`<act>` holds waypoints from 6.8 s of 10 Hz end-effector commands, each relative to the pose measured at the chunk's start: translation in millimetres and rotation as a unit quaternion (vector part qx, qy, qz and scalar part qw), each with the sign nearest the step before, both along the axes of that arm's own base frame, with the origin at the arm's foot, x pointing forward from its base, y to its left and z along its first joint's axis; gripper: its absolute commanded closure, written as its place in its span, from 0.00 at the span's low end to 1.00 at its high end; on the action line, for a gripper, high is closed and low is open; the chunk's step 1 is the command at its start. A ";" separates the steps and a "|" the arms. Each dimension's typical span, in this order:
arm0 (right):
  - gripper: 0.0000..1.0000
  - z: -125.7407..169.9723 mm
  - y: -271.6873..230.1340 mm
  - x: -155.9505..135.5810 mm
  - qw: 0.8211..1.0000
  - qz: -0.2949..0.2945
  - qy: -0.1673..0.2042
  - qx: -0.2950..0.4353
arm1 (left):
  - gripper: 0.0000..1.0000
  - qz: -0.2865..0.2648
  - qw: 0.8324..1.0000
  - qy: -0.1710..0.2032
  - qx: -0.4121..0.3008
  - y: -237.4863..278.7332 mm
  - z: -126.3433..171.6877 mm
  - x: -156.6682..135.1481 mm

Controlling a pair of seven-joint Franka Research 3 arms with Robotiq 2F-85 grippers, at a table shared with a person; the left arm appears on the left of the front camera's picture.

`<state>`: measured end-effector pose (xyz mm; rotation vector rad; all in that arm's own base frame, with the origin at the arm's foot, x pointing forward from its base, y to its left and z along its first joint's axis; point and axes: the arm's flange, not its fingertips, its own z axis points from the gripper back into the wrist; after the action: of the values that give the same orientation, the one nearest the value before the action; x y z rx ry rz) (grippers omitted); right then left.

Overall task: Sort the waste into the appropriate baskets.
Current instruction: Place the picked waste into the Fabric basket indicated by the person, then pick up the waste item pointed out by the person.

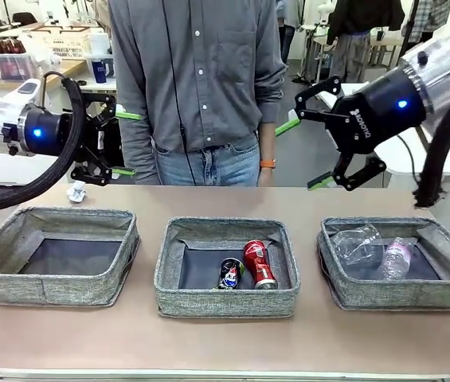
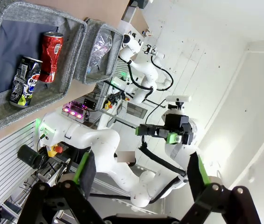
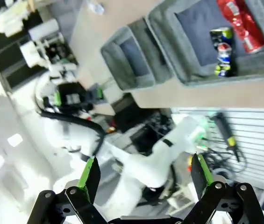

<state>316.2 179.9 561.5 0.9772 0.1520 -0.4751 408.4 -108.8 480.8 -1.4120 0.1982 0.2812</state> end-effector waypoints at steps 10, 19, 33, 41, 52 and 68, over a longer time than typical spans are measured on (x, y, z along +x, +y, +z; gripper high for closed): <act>0.00 4.2 -6.4 -7.8 0.999 0.036 -0.020 -0.026 | 0.00 -0.006 1.000 0.006 0.002 1.6 3.3 -1.9; 0.00 4.2 -6.4 -7.8 0.999 0.036 -0.020 -0.026 | 0.00 -0.006 1.000 0.006 0.002 1.6 3.3 -1.9; 0.00 4.2 -6.4 -7.8 0.999 0.036 -0.020 -0.026 | 0.00 0.000 1.000 0.000 0.000 0.1 -0.1 0.0; 0.00 4.2 -6.4 -7.8 0.999 0.036 -0.020 -0.026 | 0.00 0.193 0.789 -0.026 0.583 75.3 -48.0 57.6; 0.00 4.2 -6.4 -7.8 0.999 0.036 -0.020 -0.026 | 0.00 0.161 0.774 -0.100 0.604 101.0 -56.5 85.1; 0.00 4.2 -6.4 -7.8 0.999 0.036 -0.020 -0.026 | 0.00 0.065 0.743 -0.116 0.656 110.4 -148.8 279.1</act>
<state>306.5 174.2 565.8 0.9240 0.1438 -0.4170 674.8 0.5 332.9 0.0045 -0.2969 0.2383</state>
